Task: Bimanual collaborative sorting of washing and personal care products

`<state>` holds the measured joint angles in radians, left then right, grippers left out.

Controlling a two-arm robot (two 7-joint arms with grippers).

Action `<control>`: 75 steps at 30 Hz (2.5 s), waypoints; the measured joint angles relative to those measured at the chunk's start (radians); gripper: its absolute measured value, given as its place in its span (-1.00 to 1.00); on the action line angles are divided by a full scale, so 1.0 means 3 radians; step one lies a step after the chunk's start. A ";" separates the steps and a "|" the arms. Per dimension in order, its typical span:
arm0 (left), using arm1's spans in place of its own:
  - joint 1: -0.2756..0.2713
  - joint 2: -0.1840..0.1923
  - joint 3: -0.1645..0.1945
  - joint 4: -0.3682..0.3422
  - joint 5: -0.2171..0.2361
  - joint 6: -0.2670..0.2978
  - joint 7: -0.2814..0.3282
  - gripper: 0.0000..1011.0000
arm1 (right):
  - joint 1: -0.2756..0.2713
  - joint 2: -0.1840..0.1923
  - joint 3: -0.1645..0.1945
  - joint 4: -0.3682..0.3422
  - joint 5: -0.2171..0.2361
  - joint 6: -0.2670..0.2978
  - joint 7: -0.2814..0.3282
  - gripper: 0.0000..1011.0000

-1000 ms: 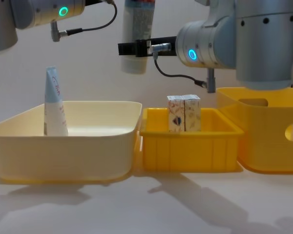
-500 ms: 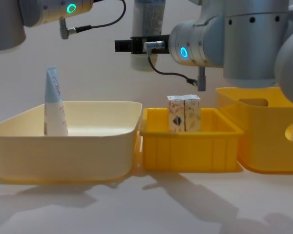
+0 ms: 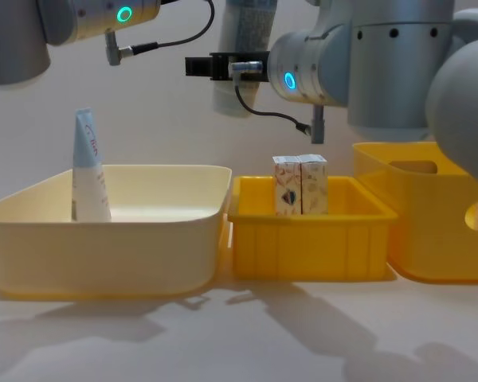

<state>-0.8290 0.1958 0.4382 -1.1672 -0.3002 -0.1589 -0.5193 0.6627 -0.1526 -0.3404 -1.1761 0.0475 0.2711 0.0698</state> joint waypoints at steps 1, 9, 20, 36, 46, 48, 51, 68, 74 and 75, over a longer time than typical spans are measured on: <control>0.0001 0.0000 0.0001 -0.0001 -0.0002 0.0000 0.0000 -0.82 | 0.0003 -0.0004 0.0003 0.0005 -0.0001 -0.0005 -0.0004 0.98; 0.0005 -0.0002 0.0009 -0.0009 -0.0013 0.0000 -0.0003 -0.82 | 0.0018 -0.0029 0.0019 0.0037 -0.0012 -0.0038 -0.0026 0.87; 0.0008 -0.0003 0.0013 -0.0013 -0.0020 0.0000 -0.0006 -0.82 | 0.0029 -0.0047 0.0030 0.0061 -0.0019 -0.0064 -0.0043 0.39; 0.0010 -0.0003 0.0016 -0.0016 -0.0024 0.0000 -0.0006 -0.82 | 0.0034 -0.0056 0.0035 0.0073 -0.0023 -0.0080 -0.0050 0.19; 0.0010 -0.0003 0.0016 -0.0015 -0.0024 0.0001 -0.0005 -0.82 | 0.0036 -0.0058 0.0036 0.0076 -0.0023 -0.0082 -0.0053 0.10; 0.0010 -0.0003 0.0016 -0.0016 -0.0024 0.0001 -0.0005 -0.82 | 0.0036 -0.0059 0.0036 0.0077 -0.0023 -0.0083 -0.0053 0.07; 0.0010 -0.0003 0.0016 -0.0015 -0.0024 0.0001 -0.0005 -0.82 | 0.0036 -0.0059 0.0036 0.0077 -0.0023 -0.0083 -0.0053 0.04; 0.0010 -0.0003 0.0016 -0.0015 -0.0024 0.0000 -0.0005 -0.82 | 0.0036 -0.0059 0.0037 0.0077 -0.0023 -0.0083 -0.0052 0.01; 0.0010 -0.0003 0.0016 -0.0015 -0.0024 0.0000 -0.0006 -0.65 | 0.0036 -0.0059 0.0036 0.0077 -0.0023 -0.0083 -0.0052 0.01; 0.0010 -0.0003 0.0016 -0.0015 -0.0024 0.0000 -0.0006 -0.62 | 0.0036 -0.0059 0.0036 0.0077 -0.0023 -0.0082 -0.0052 0.01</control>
<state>-0.8260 0.1948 0.4430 -1.1718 -0.3073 -0.1587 -0.5210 0.6735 -0.1703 -0.3295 -1.1531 0.0405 0.2463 0.0541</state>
